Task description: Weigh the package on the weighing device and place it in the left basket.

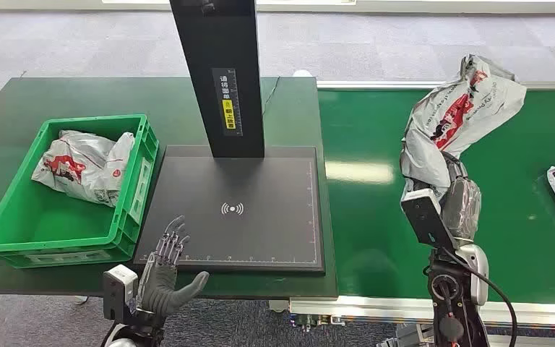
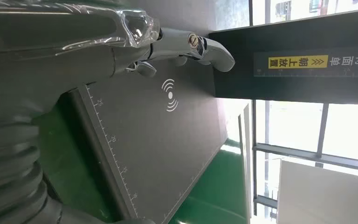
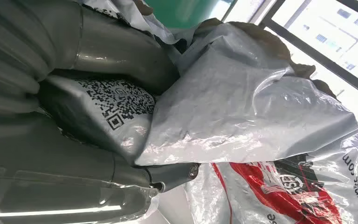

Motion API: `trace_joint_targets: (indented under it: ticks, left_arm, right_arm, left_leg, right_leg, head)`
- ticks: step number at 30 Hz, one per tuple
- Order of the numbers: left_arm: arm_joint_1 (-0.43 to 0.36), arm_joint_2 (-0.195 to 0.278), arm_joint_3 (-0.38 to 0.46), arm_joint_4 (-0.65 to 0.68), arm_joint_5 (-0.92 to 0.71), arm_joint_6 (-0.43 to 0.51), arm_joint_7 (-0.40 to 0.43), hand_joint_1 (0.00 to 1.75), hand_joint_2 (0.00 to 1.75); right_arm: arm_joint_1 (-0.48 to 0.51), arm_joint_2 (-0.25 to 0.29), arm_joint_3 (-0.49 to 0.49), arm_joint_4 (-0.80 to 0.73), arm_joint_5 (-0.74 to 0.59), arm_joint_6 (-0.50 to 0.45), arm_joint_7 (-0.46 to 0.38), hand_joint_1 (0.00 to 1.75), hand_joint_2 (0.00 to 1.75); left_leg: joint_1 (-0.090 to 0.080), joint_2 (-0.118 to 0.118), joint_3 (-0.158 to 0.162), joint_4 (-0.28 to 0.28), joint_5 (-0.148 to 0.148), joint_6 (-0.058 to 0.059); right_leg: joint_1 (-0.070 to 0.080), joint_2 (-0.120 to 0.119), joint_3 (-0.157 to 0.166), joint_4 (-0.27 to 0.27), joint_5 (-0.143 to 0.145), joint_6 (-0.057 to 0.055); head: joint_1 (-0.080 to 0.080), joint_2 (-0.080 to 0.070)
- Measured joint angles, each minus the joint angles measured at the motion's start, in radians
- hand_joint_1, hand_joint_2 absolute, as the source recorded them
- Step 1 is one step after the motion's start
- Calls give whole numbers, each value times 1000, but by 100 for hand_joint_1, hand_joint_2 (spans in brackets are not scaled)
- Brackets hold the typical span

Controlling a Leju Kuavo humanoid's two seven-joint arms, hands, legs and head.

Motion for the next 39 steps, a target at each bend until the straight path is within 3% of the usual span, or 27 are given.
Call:
trace_joint_targets:
  ticks: [26, 28, 29, 31, 33, 34, 35, 39]
  left_arm:
    - [0, 0, 7, 0, 0, 0, -1, 0, 175]
    - [-2, 0, 8, 1, -13, -1, -6, 0, 175]
    - [-8, 2, 6, 4, -22, 0, -12, 0, 175]
    - [-27, 6, 0, 14, -38, 1, -26, 0, 175]
    - [-49, 9, -7, 28, -42, 5, -33, 0, 175]
    - [-57, 10, -10, 33, -44, 7, -35, 0, 175]
    - [-61, 11, -12, 38, -44, 10, -37, 0, 175]
    - [-66, 17, -16, 53, -45, 16, -38, 0, 175]
  right_arm:
    - [6, 5, -11, -15, -1, 2, -3, 175, 175]
    - [7, 2, -6, -15, -1, 57, -56, 175, 175]
    - [9, -3, 8, -14, 5, 131, -104, 175, 175]
    - [13, -15, 82, -4, 20, 363, -191, 175, 175]
    - [23, -29, 218, 14, 18, 596, -210, 175, 175]
    - [30, -40, 287, 22, 11, 659, -206, 175, 175]
    - [35, -53, 345, 28, 2, 683, -202, 175, 175]
    - [33, -98, 461, 44, -17, 615, -194, 175, 175]
  left_leg:
    - [0, 0, 0, 0, 0, 0]
    - [0, 0, -2, 0, 0, 0]
    - [0, -1, -3, 0, 0, 0]
    - [1, 0, -3, -1, 0, 0]
    - [1, 0, -1, 0, 0, 0]
    - [1, -2, -1, 0, 1, 0]
    - [1, -4, -2, 0, 1, 0]
    - [1, -5, -4, 0, 2, 1]
  right_leg:
    - [0, 0, 0, 0, 0, 0]
    - [0, 0, 0, 0, 0, 0]
    - [0, 0, 0, 0, 0, 0]
    - [1, 0, 0, 0, 0, 0]
    - [1, 0, -1, 0, 0, 0]
    - [1, -1, -1, 0, 0, 0]
    - [1, -3, -2, 0, 0, 0]
    - [1, -4, -2, 0, 0, 0]
  head:
    - [0, 0]
    - [0, 0]
    - [0, 0]
    - [1, 0]
    - [0, 0]
    - [-1, 0]
    - [-2, 0]
    - [-1, 0]
